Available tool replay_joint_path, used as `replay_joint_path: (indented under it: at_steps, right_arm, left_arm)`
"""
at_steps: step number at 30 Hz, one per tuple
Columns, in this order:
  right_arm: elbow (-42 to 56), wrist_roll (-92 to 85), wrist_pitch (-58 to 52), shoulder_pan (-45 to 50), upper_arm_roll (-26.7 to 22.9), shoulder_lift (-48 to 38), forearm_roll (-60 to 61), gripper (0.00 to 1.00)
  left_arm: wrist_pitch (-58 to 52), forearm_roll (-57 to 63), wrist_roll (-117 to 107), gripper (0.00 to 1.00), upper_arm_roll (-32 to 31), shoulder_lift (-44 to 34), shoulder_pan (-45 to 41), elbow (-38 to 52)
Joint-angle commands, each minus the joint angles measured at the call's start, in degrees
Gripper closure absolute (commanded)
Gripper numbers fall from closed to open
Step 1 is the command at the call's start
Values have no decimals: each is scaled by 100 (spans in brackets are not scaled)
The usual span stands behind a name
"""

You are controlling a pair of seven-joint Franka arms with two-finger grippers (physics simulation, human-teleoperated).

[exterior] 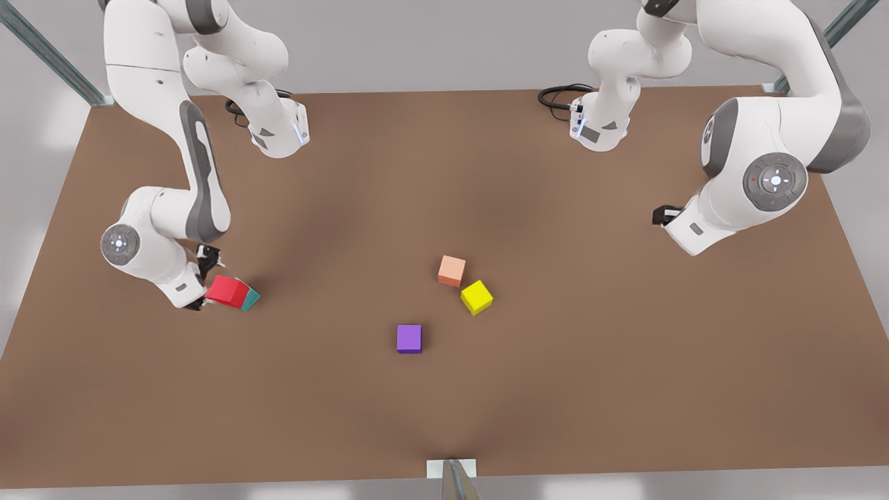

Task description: Pick up red wooden cube and pass to hand red wooden cube and place in blue wooden cube

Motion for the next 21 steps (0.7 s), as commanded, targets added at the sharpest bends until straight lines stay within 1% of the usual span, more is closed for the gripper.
replay_joint_path:
  at_steps: [1, 3, 5, 6, 7, 8, 9, 10, 11, 12, 13, 15, 18, 20, 21]
  right_arm:
    - [420, 1907, -1709, -2, 20, -27, -1, 0]
    - [1018, 3674, -2500, 42, 29, 122, 34, 0]
    - [1711, 5289, -3009, 50, 38, 570, 96, 0]
    - [2194, 6616, -3361, 77, 29, 877, 78, 0]
    - [2678, 7621, -3432, 77, 29, 1133, 8, 0]
    - [3319, 7754, -3660, 77, 20, 1458, -1, 0]
    - [4269, 7762, -4090, 33, -15, 1757, 69, 0]
    - [4727, 7946, -4390, 24, -15, 1757, 157, 0]
    - [4893, 8752, -4714, -2, 46, 1530, 262, 0]
    - [4956, 9228, -4916, -238, 335, 1301, 324, 0]
    - [4947, 9669, -5198, -933, 1171, 896, 245, 0]
    - [4754, 9687, -5278, -1355, 1452, 395, 202, 0]
    - [4499, 9643, -5155, -1400, 1558, -150, -45, 0]
    - [3656, 9599, -4549, -1531, 1672, -589, -45, 0]
    - [3445, 9599, -4329, -1619, 1796, -642, -115, 0]
  left_arm:
    - [-49, 2, -12, 0, 0, 2, -1, 2]
    - [-49, 2, -12, 0, 0, -7, -1, 2]
    - [-49, 2, -12, 0, 0, -7, -1, 2]
    - [-49, 2, -12, 0, 0, -7, -1, 11]
    - [-49, 2, -12, 0, -27, -7, -10, 11]
    - [-49, 2, -12, 0, -18, -7, -10, 11]
    - [-49, 2, -12, 0, -18, -7, -1, 11]
    - [-49, 2, -12, 0, -27, -7, -1, 11]
    - [-49, 2, -12, 0, -9, -7, 16, 11]
    - [-93, -33, -12, 0, -9, -7, 16, 11]
    - [-111, -24, -12, 0, -27, -7, -10, 11]
    - [-154, -33, -12, 0, -35, -16, -10, 20]
    - [-251, -33, -12, 0, -62, -16, -10, 99]
    - [-286, -42, -3, 0, -44, -7, 95, 81]
    - [-365, -42, -3, 0, -44, -7, 122, 81]
